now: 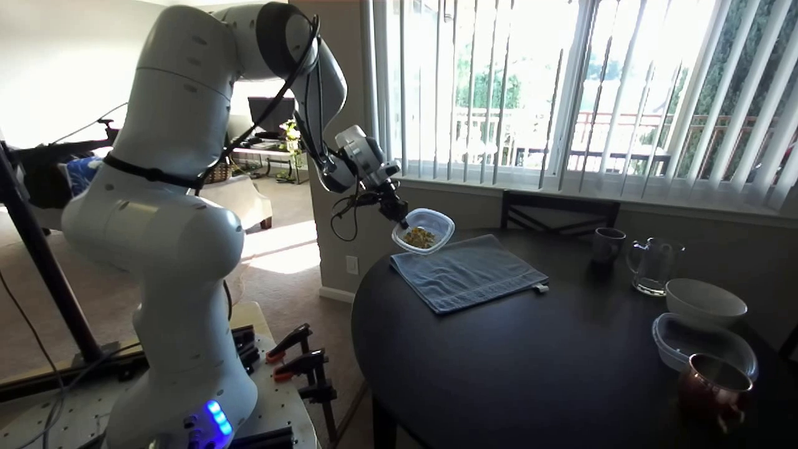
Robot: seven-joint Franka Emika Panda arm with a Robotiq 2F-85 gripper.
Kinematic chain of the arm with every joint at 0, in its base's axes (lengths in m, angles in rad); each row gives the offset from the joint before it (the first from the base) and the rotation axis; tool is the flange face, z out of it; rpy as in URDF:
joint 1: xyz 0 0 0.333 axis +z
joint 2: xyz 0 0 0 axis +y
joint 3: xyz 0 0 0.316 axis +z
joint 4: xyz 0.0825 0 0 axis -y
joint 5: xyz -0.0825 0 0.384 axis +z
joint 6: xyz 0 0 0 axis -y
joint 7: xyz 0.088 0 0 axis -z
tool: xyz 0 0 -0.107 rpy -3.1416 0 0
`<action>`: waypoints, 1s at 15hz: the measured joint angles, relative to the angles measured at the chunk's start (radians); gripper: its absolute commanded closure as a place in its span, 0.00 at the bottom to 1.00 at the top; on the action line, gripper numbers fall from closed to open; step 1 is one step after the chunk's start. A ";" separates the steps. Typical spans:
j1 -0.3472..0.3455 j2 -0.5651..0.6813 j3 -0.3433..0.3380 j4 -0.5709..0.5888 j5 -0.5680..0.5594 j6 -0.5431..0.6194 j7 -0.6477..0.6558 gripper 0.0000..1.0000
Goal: Pour the contents of the lunchbox onto the blue towel
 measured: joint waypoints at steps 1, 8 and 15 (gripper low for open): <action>-0.036 0.000 0.015 -0.007 0.000 0.071 -0.002 0.96; -0.288 0.017 0.067 -0.125 0.001 0.645 -0.059 0.96; -0.635 0.155 0.381 -0.127 -0.116 0.930 -0.163 0.96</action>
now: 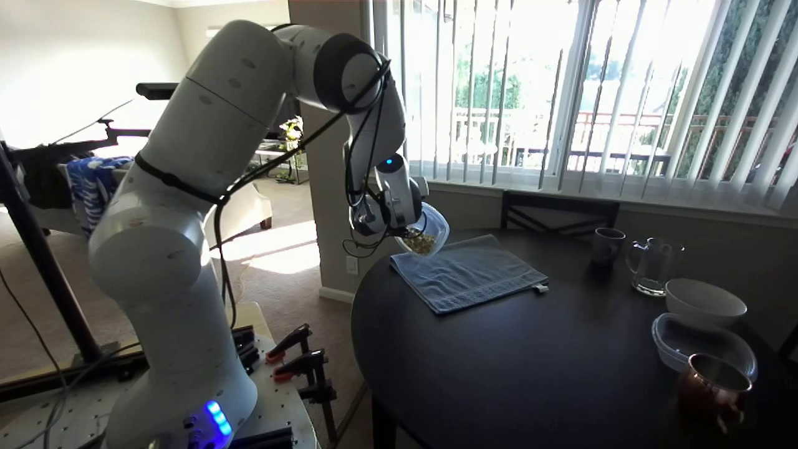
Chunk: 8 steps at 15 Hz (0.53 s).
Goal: Pour the contents of the lunchbox onto the blue towel
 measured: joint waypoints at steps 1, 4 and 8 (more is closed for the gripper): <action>-0.049 0.012 0.051 0.009 -0.010 -0.010 0.000 0.96; -0.060 0.000 0.018 0.008 0.010 -0.011 0.000 0.96; -0.081 -0.026 -0.008 0.008 0.028 -0.011 0.000 0.96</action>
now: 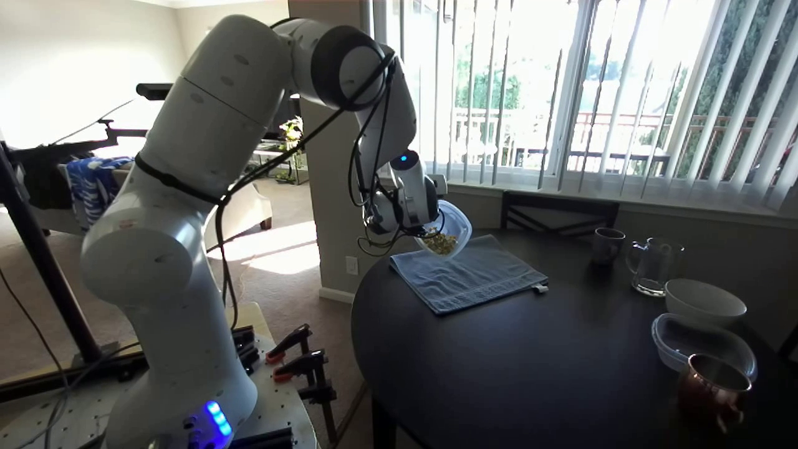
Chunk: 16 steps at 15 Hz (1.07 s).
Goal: Pour the contents of the lunchbox onto the blue towel
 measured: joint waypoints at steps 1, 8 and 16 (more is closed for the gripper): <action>-0.026 0.002 0.024 0.000 0.000 0.000 0.000 0.96; -0.399 0.164 0.413 0.048 -0.073 -0.005 -0.017 0.96; -0.550 0.402 0.547 0.053 -0.164 -0.005 -0.052 0.96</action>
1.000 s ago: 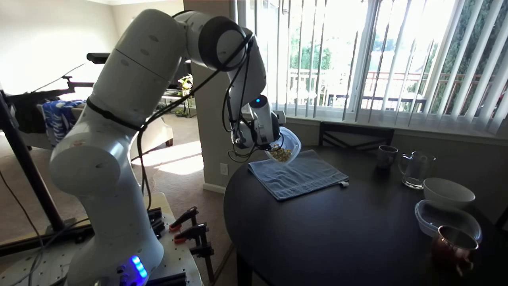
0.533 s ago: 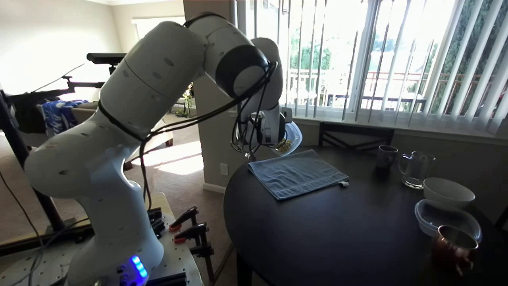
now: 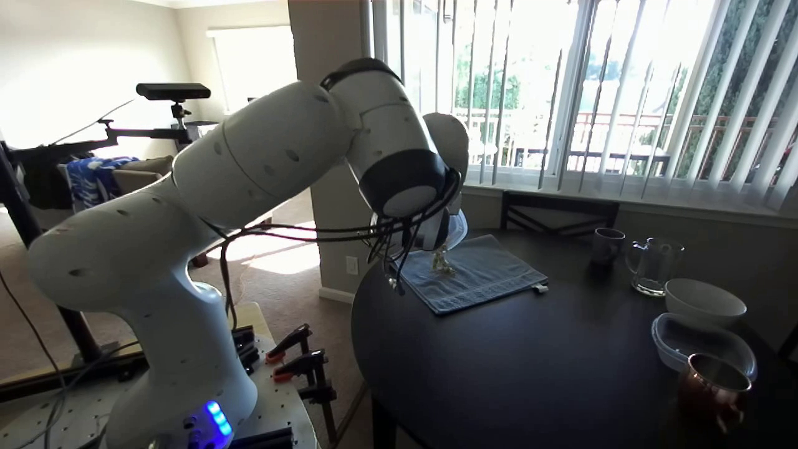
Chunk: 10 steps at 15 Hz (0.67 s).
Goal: Pour the contents of the lunchbox onto the blue towel
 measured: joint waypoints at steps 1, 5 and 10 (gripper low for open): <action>-0.009 0.031 0.008 0.001 -0.013 0.000 -0.004 0.96; -0.035 0.118 0.034 0.004 -0.056 0.001 -0.010 0.96; -0.095 0.209 0.100 0.007 -0.163 0.001 -0.015 0.96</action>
